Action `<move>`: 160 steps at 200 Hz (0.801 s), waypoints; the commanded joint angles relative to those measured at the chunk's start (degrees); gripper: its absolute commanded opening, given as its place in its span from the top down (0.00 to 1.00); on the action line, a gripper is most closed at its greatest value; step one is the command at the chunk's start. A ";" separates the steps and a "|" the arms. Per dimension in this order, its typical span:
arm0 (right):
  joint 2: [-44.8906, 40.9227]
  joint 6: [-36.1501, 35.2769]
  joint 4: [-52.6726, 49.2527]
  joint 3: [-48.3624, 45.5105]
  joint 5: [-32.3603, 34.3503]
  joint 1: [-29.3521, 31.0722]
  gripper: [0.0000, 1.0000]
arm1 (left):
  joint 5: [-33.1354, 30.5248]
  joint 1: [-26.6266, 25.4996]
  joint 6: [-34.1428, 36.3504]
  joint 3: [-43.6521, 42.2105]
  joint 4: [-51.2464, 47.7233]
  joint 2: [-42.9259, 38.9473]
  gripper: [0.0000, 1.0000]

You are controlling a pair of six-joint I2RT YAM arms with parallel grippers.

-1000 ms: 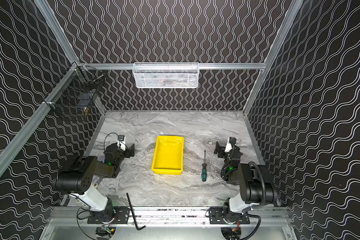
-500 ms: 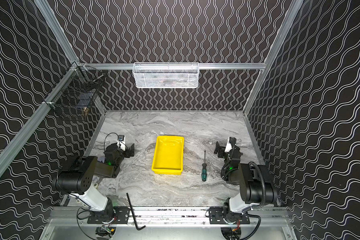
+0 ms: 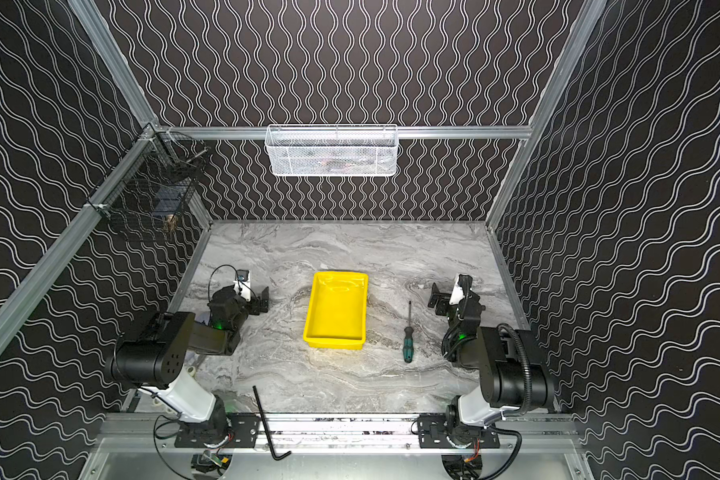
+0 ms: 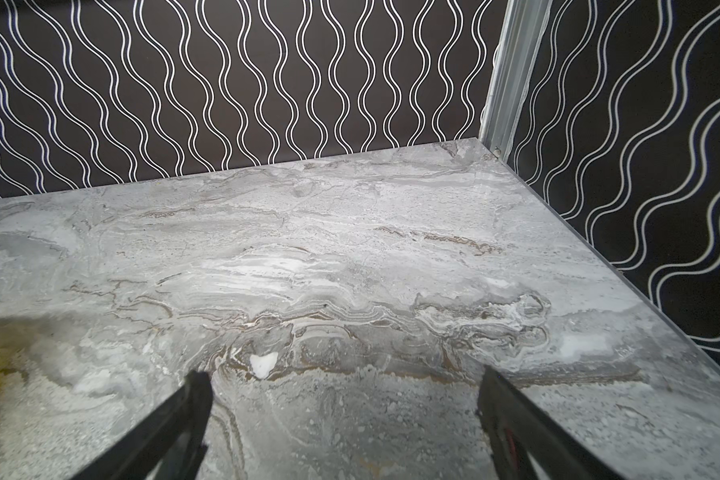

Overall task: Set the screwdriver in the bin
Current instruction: 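Raise both arms from rest and move grippers forward over the table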

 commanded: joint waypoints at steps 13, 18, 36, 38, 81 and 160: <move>0.04 -0.32 2.53 0.27 0.30 0.05 0.00 | 0.15 0.04 -0.71 0.03 0.94 -0.08 0.01; 0.02 -0.29 2.48 0.27 0.25 0.05 0.00 | 0.09 0.04 -0.70 -0.09 1.11 -0.17 0.01; 0.04 -0.14 2.57 0.27 -0.05 -0.03 0.00 | 0.06 0.04 -0.71 -0.38 1.61 -0.43 0.01; 0.02 -0.10 2.53 0.27 -0.12 -0.03 0.00 | 0.06 0.02 -0.71 -0.38 1.62 -0.43 0.01; -2.95 0.02 -0.43 0.88 0.91 0.04 0.00 | -6.30 -0.05 -2.86 -1.04 -1.73 -6.24 0.01; -21.33 15.77 -53.77 23.31 -4.72 0.21 0.00 | -13.81 -0.96 -20.82 21.62 -58.59 -32.86 0.01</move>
